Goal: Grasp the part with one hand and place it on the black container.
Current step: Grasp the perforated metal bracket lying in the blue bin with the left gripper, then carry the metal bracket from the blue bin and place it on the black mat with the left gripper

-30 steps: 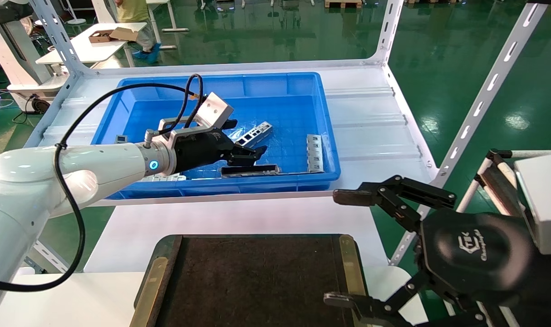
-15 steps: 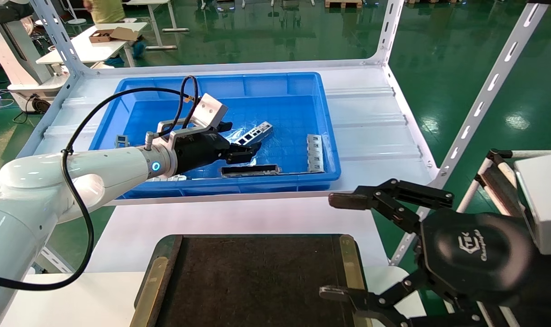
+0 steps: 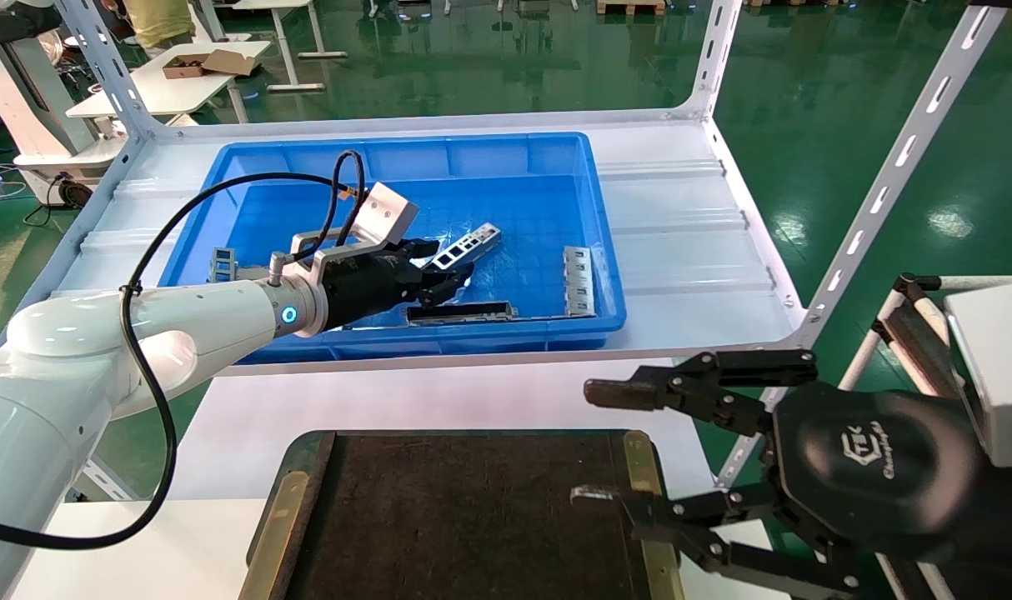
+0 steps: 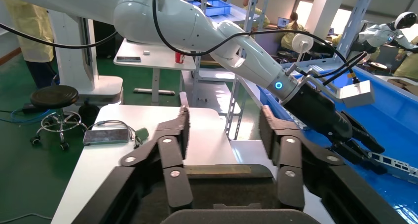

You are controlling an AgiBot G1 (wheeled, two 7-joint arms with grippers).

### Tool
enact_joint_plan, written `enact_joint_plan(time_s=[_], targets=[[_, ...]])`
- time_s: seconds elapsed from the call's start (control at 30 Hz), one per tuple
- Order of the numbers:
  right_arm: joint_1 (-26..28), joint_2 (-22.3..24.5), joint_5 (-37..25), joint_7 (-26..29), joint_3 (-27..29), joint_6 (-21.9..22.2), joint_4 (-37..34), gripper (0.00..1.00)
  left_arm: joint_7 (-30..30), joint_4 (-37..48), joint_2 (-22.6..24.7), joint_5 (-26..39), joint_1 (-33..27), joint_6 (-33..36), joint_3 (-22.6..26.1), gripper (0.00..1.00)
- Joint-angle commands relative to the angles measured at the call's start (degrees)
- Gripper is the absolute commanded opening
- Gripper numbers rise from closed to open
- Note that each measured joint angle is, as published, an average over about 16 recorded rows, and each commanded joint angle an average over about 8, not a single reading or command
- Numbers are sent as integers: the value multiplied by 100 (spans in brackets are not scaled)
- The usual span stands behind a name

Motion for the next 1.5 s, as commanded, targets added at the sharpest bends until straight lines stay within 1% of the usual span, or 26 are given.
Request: enact_joint_plan(time_s=[0.03, 0.47, 0.73, 0.93, 1.17, 1.33, 1.5], targets=[[0, 0, 1, 0, -1, 0, 0, 0, -26, -14, 0, -5, 19, -1, 12, 0], [1, 2, 4, -3, -6, 3, 0, 0, -164, -107, 0, -136, 38, 44, 36, 0], [2, 4, 6, -4, -9, 4, 0, 0, -193, -207, -58, -373, -85, 356, -55, 0], [2, 5, 8, -6, -11, 5, 0, 0, -101, -265, -229, -631, -196, 994, -200, 0], [3, 6, 9, -7, -14, 6, 0, 0, -46, -350, -579, -922, -206, 1988, -373, 0], [3, 6, 11, -8, -16, 7, 0, 0, -61, -526, -912, -1037, -47, 2778, -423, 0], [4, 7, 12, -9, -17, 8, 0, 0, -133, -875, -1265, -1096, 237, 3482, -426, 0]])
